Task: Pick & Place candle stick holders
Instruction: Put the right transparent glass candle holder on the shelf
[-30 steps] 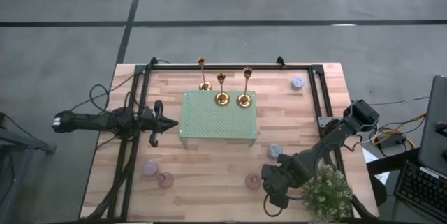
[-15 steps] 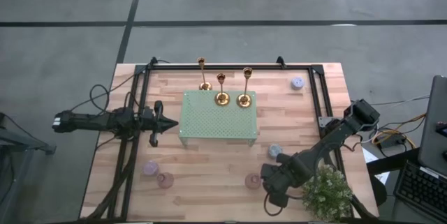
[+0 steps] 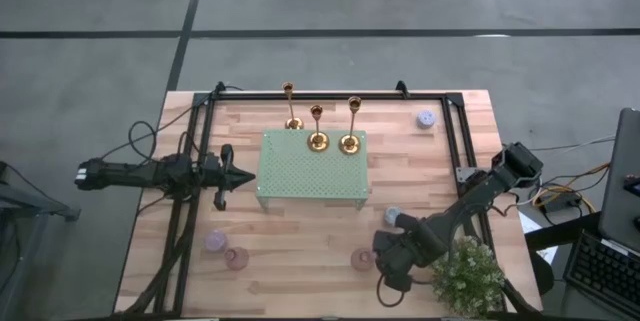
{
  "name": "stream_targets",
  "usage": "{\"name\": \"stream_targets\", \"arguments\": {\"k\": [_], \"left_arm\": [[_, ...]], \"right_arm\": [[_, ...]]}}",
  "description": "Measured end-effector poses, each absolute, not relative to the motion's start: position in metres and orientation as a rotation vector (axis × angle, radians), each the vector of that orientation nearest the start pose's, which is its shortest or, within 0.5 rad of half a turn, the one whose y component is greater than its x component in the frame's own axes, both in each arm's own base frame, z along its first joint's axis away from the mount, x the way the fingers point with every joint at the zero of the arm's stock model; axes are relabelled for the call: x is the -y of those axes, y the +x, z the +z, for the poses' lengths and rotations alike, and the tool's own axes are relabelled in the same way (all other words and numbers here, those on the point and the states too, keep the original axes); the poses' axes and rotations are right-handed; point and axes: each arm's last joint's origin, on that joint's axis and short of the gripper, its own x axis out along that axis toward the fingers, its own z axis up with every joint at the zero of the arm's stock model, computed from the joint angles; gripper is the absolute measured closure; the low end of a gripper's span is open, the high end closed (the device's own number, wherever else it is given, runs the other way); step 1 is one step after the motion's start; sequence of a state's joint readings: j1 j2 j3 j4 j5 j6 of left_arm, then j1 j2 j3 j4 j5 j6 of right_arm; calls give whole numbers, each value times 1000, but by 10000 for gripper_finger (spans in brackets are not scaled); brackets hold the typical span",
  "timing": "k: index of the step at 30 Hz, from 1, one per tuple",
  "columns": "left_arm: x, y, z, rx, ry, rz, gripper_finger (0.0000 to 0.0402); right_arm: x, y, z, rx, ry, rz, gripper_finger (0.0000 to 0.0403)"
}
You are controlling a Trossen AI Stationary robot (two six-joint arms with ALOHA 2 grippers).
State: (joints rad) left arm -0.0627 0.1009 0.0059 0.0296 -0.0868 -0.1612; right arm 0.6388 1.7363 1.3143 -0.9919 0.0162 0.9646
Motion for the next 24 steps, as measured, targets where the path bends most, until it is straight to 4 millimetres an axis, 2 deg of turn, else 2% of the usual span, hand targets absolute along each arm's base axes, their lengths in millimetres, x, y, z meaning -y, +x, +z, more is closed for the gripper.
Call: {"name": "stream_targets", "arguments": {"k": [4, 8, 14, 24], "left_arm": [[4, 103, 160, -63, -157, 30, 388], [4, 103, 160, -63, -157, 30, 388], [4, 103, 160, -63, -157, 30, 388], [4, 103, 160, -63, -157, 30, 388]], "right_arm": [[-188, 262, 235, -1470, 277, -215, 382], [-177, 265, 257, -1488, 224, -244, 383], [-153, 276, 301, -1452, 130, -246, 383], [-99, 305, 374, -1228, -29, -161, 382]]}}
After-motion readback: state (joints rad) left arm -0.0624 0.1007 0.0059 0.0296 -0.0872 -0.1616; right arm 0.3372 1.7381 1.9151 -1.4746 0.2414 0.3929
